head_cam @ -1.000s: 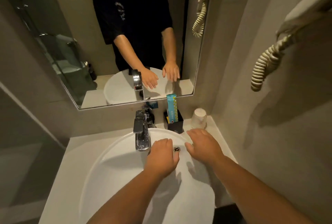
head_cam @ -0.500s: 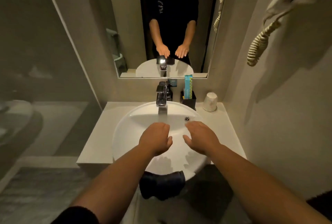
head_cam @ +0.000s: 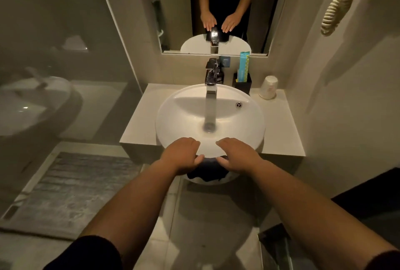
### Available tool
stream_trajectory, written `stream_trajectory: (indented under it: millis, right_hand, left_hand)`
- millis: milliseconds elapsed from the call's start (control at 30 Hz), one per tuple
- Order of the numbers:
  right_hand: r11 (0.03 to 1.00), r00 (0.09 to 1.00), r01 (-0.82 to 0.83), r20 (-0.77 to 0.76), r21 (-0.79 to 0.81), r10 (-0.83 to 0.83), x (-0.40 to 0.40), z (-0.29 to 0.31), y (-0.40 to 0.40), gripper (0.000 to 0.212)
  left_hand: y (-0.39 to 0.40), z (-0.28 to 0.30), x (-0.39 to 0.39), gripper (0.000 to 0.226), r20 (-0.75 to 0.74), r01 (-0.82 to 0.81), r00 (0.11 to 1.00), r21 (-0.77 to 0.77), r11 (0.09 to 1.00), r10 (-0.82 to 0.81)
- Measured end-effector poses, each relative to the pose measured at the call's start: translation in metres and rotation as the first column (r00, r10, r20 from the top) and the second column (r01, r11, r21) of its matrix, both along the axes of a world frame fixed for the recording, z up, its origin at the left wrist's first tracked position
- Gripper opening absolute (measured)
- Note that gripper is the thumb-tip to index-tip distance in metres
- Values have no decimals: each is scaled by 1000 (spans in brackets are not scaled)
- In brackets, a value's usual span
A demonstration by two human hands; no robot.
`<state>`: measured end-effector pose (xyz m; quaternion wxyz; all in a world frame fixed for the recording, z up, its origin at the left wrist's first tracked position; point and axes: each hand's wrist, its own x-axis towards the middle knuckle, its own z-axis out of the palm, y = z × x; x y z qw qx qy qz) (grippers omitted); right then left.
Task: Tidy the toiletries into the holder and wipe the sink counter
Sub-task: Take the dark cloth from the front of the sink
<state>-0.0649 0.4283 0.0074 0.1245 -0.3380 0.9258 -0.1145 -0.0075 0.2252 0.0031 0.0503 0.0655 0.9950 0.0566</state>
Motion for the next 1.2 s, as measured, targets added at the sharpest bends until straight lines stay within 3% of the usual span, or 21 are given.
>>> stream_trajectory:
  millis: [100,200,467,633,733,867,967,1067,1200]
  right_hand:
    - [998,997,-56,49,38,54,2,-21,-4,60]
    - [991,993,-109,58,82,105,1,-41,-6,47]
    - [998,997,-61,-43,-16,60,7,-58,-1,30]
    - [993,984,49,175,-107,-30,-2,-24,4,25]
    - [971,964,120,258,-207,-64,-17,17,-1,21]
    - [934,951,127,308,-333,-19,-41,71,-22,17]
    - [907,920,104,385,-409,68,-54,98,-50,19]
    - [907,906,37,398,-419,147,-65,109,-90,27]
    - [896,888,5,414,-444,201,-80,104,-147,32]
  left_hand:
    - [-1,-19,-1,49,82,104,991,-5,995,-103]
    - [2,-36,-5,50,123,182,976,-24,983,-178]
    - [4,-59,-6,22,78,137,988,-14,991,-135]
    - [-3,-29,-5,13,167,120,977,89,989,-134]
    - [-6,6,-4,9,242,10,967,288,958,-83]
    - [-18,45,2,11,335,-195,942,585,787,-15]
    - [-31,61,4,33,398,-347,917,789,507,8]
    - [-51,63,4,56,461,-448,887,846,287,27]
    - [-89,52,-6,46,476,-485,874,866,120,101]
